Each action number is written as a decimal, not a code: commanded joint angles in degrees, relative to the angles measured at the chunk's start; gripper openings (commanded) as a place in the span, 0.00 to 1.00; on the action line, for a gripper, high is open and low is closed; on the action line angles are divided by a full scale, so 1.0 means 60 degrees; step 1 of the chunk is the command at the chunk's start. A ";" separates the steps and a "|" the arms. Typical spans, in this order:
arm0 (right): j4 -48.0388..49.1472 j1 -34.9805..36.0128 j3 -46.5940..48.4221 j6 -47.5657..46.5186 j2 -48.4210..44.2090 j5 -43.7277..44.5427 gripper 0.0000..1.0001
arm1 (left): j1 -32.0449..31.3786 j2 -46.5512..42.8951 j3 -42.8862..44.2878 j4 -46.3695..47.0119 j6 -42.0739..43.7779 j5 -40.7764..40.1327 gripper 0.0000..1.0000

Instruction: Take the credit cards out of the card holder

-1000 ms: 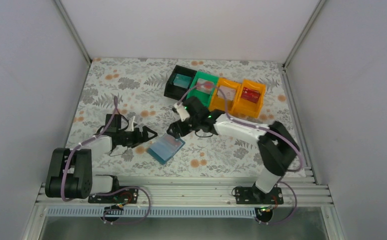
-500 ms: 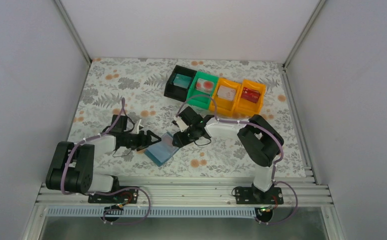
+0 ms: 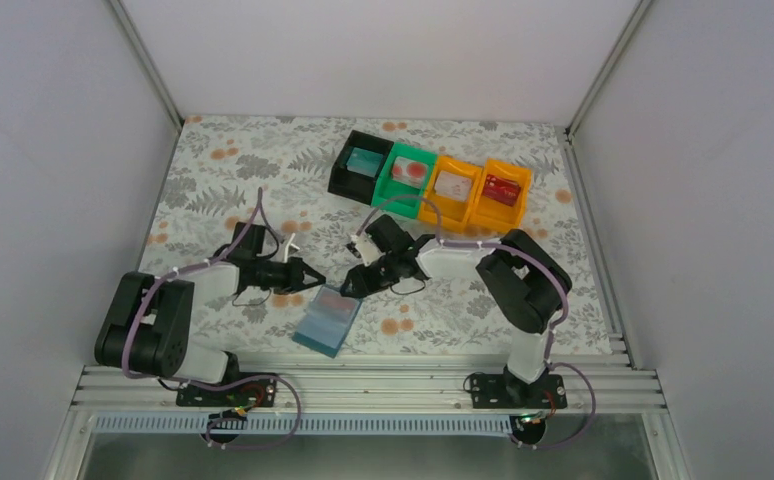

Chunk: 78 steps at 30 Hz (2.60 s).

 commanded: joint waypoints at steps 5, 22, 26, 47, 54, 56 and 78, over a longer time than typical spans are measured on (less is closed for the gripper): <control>-0.0780 -0.0908 -0.0174 -0.0628 -0.0941 -0.0199 0.50 | -0.0195 0.0199 0.1182 -0.0753 0.1004 0.0268 0.02; -0.2615 0.1191 0.1816 -0.3715 -0.0301 0.3702 0.77 | 0.0392 -0.1260 0.5626 -0.6142 0.6350 -0.1726 0.46; -0.2801 0.1261 0.2042 -0.3792 0.0423 0.3284 0.77 | 0.0841 -0.1565 0.6179 -0.7548 0.7849 -0.2081 0.60; 0.1074 -0.1302 -0.2399 0.0361 -0.2095 0.0846 0.04 | -0.1711 -0.2347 0.3949 -0.7371 1.1985 -0.3903 0.71; 0.2486 -0.2461 -0.3563 0.1557 -0.2837 0.1086 0.04 | -0.2046 -0.1507 0.3998 -0.5451 1.1220 -0.4111 0.66; 0.2534 -0.2625 -0.3678 0.1650 -0.2944 0.1069 0.04 | -0.2183 -0.1064 0.3906 -0.5109 1.1155 -0.4311 0.66; 0.0919 -0.3494 -0.4004 0.1494 -0.4454 0.2607 0.44 | -0.2197 0.0845 0.4227 -0.3991 0.7952 -0.2638 0.68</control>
